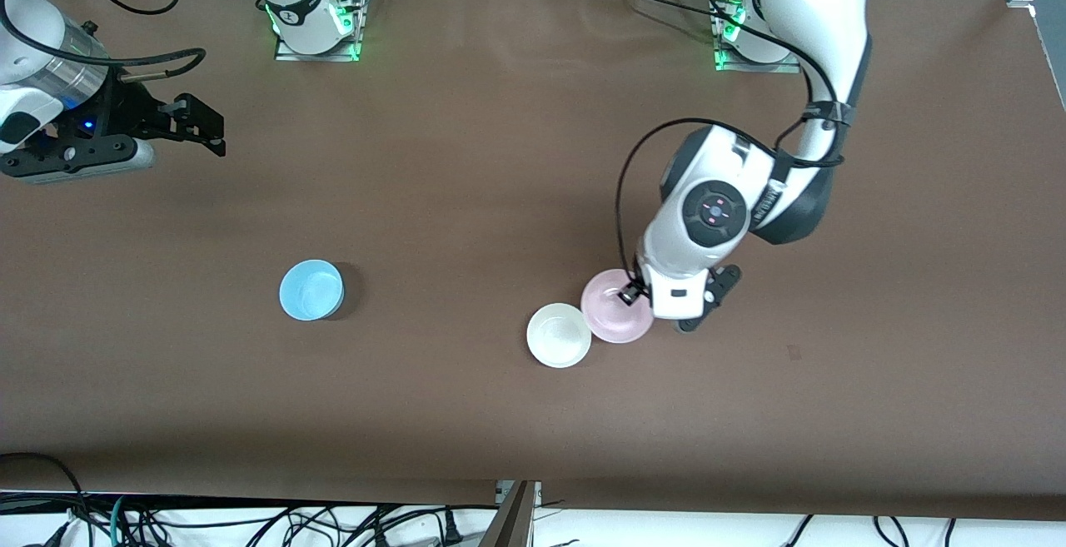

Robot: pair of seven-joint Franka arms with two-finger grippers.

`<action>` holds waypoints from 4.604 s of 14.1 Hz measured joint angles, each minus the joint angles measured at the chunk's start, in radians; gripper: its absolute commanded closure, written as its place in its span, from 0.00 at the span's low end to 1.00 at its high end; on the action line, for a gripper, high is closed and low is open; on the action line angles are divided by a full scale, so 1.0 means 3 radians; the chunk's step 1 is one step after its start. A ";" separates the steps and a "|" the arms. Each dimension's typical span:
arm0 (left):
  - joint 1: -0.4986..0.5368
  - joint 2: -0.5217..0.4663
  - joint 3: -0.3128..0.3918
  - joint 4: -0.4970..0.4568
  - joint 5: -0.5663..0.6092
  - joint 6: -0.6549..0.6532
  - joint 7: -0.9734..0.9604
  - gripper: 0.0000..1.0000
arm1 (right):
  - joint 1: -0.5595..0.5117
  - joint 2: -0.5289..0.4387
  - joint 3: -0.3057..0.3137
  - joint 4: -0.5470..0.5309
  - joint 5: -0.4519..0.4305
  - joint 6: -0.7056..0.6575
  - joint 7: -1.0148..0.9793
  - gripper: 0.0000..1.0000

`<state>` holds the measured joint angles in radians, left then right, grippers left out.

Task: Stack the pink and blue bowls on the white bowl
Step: 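Carry the pink bowl toward the white bowl while the right gripper reaches out, then lower the pink bowl onto the white bowl while the right gripper grasps the blue bowl, then open the left gripper off the pink bowl while the right gripper lifts the blue bowl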

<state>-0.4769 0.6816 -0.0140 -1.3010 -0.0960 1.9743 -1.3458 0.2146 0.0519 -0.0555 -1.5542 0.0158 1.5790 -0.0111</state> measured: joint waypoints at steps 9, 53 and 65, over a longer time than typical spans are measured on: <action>-0.0051 0.0350 0.0008 0.0320 -0.0091 0.0675 -0.0870 1.00 | 0.0003 0.0085 0.0000 -0.0009 0.0002 -0.0005 -0.0006 0.00; -0.0165 0.0962 0.0084 0.0606 0.0324 0.1079 0.1853 1.00 | -0.0336 0.2154 -0.0026 -0.0020 0.0134 0.1673 -0.0741 1.00; -0.0190 0.0975 0.0062 0.0656 0.0324 0.0944 0.1865 1.00 | -0.0307 0.2080 0.0105 0.0589 0.0269 0.0747 -0.0500 1.00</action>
<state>-0.5338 0.9742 0.0045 -1.1041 0.0012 2.2574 -0.7864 0.1223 0.6757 -0.0241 -1.3776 0.0964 1.8032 -0.1613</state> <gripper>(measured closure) 0.960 0.987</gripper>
